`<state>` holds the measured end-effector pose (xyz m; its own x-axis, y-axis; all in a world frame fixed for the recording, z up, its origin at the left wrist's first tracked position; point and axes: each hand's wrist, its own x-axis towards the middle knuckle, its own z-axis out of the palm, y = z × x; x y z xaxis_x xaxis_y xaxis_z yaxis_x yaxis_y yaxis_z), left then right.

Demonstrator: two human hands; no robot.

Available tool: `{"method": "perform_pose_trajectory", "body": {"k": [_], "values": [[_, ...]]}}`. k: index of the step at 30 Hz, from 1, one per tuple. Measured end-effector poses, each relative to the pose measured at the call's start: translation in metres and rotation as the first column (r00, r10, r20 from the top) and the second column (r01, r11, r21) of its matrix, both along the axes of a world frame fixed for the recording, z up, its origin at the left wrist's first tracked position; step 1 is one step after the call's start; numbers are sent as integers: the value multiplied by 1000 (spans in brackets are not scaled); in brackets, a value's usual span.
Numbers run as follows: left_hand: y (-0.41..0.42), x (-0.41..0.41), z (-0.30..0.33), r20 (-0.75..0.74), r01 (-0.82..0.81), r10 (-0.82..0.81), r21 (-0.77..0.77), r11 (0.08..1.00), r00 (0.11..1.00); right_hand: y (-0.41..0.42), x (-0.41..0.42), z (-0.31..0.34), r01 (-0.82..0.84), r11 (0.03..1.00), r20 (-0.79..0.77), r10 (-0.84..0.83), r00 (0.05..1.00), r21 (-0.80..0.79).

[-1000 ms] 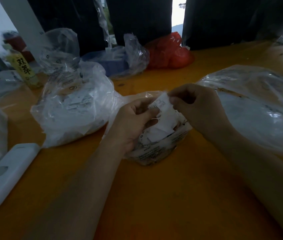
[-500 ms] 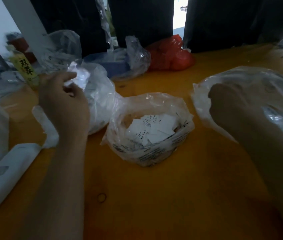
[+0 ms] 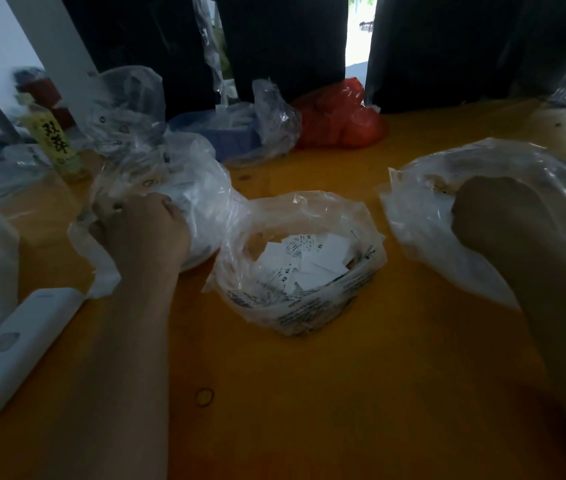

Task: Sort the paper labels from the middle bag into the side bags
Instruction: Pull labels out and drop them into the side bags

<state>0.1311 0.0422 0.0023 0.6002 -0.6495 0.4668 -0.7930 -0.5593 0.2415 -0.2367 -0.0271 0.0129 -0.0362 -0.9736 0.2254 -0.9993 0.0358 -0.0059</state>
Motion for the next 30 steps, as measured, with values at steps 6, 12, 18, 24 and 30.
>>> {"method": "perform_pose_trajectory", "body": {"k": [6,12,18,24,30], "values": [[-6,2,3,-52,148,-155,-119,982,987,-11,2,-4,5,996,165,10,986,-91],[-3,-20,6,85,235,-219,-406,883,972,1,22,5,-95,986,601,160,783,-137],[1,-77,0,-150,560,-770,-603,568,620,14,48,6,-604,795,992,-25,-127,-57],[1,-101,-15,-650,723,-747,-447,527,142,25,64,-20,-840,543,992,-96,-83,-18],[-4,-109,-19,-772,576,-622,-570,586,-131,27,71,-26,-858,514,993,-105,-61,2]]}}
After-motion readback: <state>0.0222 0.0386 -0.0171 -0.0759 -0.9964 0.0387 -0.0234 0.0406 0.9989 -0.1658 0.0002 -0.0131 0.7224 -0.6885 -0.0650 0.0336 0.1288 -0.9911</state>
